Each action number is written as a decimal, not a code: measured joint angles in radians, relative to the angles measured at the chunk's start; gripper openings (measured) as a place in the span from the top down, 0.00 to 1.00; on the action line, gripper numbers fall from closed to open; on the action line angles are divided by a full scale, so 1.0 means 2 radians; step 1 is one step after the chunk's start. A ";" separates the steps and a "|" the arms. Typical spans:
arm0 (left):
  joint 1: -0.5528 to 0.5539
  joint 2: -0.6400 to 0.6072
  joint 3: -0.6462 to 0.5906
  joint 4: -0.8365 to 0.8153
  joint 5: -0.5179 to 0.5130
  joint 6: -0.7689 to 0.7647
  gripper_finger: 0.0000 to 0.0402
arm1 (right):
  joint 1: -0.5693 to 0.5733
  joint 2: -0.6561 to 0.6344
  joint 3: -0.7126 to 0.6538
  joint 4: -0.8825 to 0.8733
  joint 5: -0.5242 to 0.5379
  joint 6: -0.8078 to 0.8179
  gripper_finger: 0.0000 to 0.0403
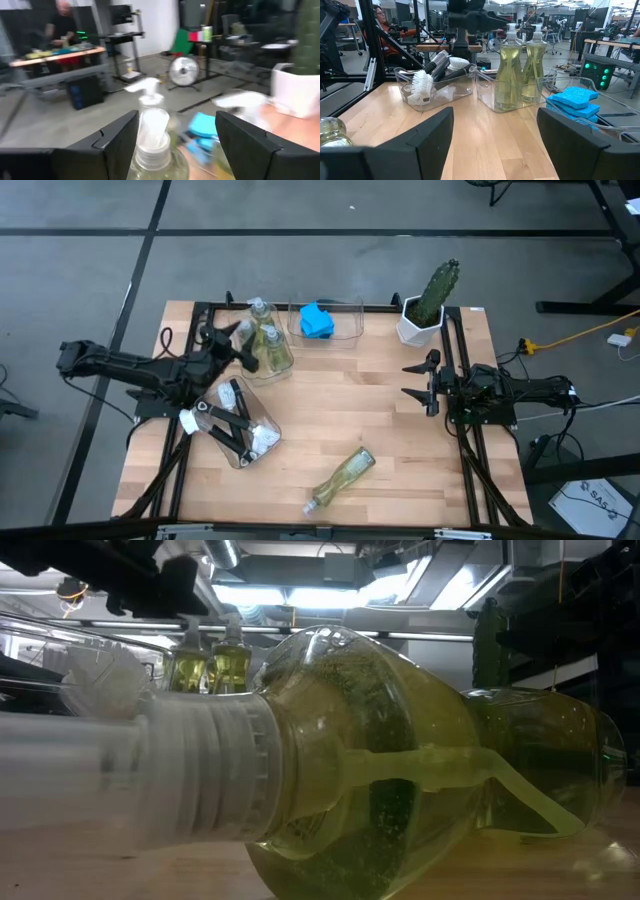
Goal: Pick & Place Kitchen Sink Supplies
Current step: Put the yellow dishwashing liquid bottle into the top left transparent bin
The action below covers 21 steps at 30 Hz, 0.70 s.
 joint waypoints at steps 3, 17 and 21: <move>-0.039 0.002 0.000 -0.002 0.000 -0.007 0.36 | 0.000 0.000 0.000 0.000 0.000 0.000 0.29; -0.148 0.002 0.000 0.082 -0.226 0.155 0.36 | 0.000 0.000 0.000 0.000 0.000 0.000 0.29; -0.147 -0.002 0.000 0.157 -0.226 0.205 0.36 | 0.000 0.000 0.000 0.000 0.000 0.000 0.29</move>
